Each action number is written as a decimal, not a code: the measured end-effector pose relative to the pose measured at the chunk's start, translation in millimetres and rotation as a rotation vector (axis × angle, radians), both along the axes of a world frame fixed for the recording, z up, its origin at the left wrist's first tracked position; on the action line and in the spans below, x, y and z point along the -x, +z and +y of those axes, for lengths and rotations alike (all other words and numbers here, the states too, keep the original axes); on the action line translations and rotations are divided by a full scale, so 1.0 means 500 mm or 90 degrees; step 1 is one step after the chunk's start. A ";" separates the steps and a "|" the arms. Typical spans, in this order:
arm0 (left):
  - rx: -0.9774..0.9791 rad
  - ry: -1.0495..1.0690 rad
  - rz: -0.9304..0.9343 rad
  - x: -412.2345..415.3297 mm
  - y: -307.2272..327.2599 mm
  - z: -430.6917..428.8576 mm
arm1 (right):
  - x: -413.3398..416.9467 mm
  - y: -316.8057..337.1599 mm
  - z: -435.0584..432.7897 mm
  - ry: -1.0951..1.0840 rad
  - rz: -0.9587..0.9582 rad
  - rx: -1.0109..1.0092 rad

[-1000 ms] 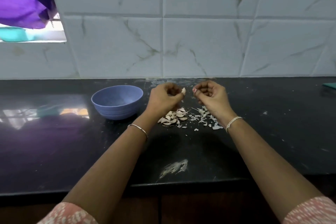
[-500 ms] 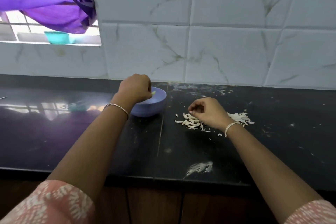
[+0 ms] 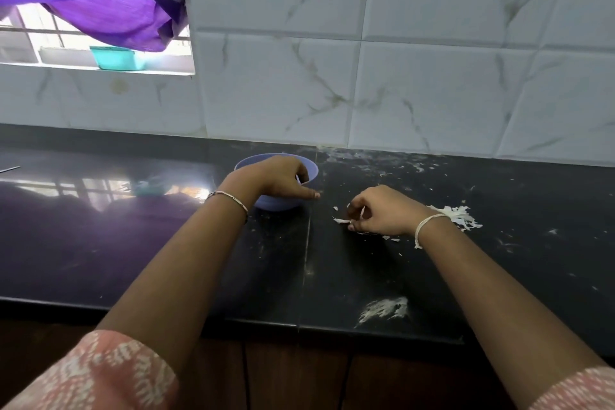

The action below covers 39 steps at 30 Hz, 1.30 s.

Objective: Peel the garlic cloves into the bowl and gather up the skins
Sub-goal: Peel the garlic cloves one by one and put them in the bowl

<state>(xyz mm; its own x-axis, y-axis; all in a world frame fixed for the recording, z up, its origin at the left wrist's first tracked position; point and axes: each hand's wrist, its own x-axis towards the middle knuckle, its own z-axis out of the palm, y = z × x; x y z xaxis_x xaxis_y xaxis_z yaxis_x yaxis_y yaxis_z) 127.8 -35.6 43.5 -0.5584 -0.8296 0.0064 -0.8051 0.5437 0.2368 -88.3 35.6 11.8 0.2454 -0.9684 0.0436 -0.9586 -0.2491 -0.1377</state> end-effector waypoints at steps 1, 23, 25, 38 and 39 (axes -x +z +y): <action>0.014 -0.007 0.009 0.003 0.000 0.000 | 0.002 0.002 0.002 0.001 0.000 -0.002; 0.030 -0.101 0.296 0.115 -0.041 0.113 | 0.041 -0.020 0.048 -0.058 -0.073 0.200; 0.026 -0.075 0.254 0.132 -0.065 0.110 | 0.041 -0.025 0.045 -0.058 -0.079 0.214; -0.014 0.045 0.458 0.166 -0.123 0.072 | 0.068 -0.039 0.018 -0.083 -0.360 0.216; -0.030 0.040 0.482 0.165 -0.127 0.071 | 0.070 -0.037 0.020 -0.088 -0.383 0.221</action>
